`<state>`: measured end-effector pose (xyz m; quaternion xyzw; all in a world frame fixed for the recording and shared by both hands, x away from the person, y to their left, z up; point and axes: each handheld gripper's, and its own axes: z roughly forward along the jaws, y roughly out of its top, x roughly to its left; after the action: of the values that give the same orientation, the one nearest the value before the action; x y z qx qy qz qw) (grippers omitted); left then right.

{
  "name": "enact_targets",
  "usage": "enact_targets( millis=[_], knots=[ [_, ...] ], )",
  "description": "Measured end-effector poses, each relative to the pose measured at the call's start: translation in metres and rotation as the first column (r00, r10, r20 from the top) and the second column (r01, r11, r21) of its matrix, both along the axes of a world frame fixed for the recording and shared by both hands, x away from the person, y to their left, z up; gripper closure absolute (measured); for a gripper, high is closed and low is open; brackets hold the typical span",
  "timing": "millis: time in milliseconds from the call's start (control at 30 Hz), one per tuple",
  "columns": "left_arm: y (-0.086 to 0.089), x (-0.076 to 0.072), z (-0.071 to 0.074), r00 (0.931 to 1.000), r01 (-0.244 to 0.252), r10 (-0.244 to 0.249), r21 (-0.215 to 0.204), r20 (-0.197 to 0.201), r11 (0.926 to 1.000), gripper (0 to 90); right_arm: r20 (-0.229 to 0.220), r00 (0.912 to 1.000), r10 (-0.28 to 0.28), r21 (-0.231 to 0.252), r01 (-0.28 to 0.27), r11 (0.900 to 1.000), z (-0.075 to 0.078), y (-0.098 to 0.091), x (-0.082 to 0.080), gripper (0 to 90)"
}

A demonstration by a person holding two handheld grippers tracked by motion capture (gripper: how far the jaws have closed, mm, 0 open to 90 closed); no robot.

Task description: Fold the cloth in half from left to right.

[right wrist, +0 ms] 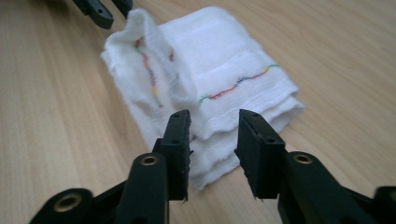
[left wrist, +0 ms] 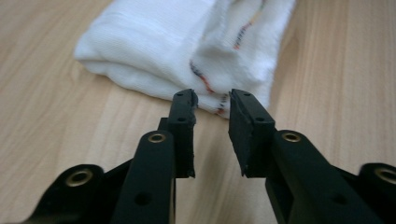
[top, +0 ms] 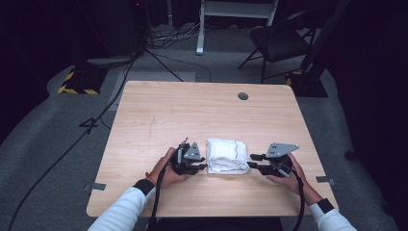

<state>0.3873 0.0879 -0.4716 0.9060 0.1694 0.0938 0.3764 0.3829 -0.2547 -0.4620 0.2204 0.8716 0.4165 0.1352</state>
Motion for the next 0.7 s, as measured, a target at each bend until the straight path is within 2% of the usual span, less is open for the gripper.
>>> enact_targets(
  millis=[133,267,333,367,433,533,700],
  knots=[
    [-0.006,0.010,0.008,0.9988,-0.046,0.046,-0.024,0.016,0.9987,55.8,0.007,0.9986,-0.053,0.017,0.053,0.9984,0.004,0.002,0.010,55.8],
    [-0.021,0.019,0.017,0.9983,-0.050,0.051,-0.040,0.028,0.9980,48.4,0.004,0.9976,-0.069,-0.007,0.069,0.9976,0.004,0.014,0.022,48.9],
    [-0.030,0.023,0.019,0.9978,-0.043,0.044,-0.022,0.050,0.9988,44.9,-0.003,0.9978,-0.067,-0.020,0.067,0.9976,0.003,0.021,0.026,46.8],
    [-0.033,0.025,0.019,0.9980,-0.041,0.042,-0.011,0.048,0.9991,43.5,-0.010,0.9981,-0.061,-0.027,0.061,0.9978,0.002,0.025,0.028,46.0],
    [-0.040,0.030,0.016,0.9992,-0.032,0.033,-0.014,0.021,0.9994,42.9,-0.020,0.9985,-0.052,-0.053,0.051,0.9973,-0.001,0.030,0.030,44.5],
    [-0.046,0.032,0.009,0.9999,-0.016,0.017,0.024,-0.002,0.9996,41.7,-0.049,0.9983,-0.031,-0.087,0.027,0.9958,-0.007,0.035,0.029,42.5],
    [-0.048,0.025,0.000,0.9996,0.019,-0.017,0.076,-0.021,0.9970,41.1,-0.054,0.9985,0.008,-0.151,-0.016,0.9885,-0.015,0.038,0.021,41.1]
  ],
)
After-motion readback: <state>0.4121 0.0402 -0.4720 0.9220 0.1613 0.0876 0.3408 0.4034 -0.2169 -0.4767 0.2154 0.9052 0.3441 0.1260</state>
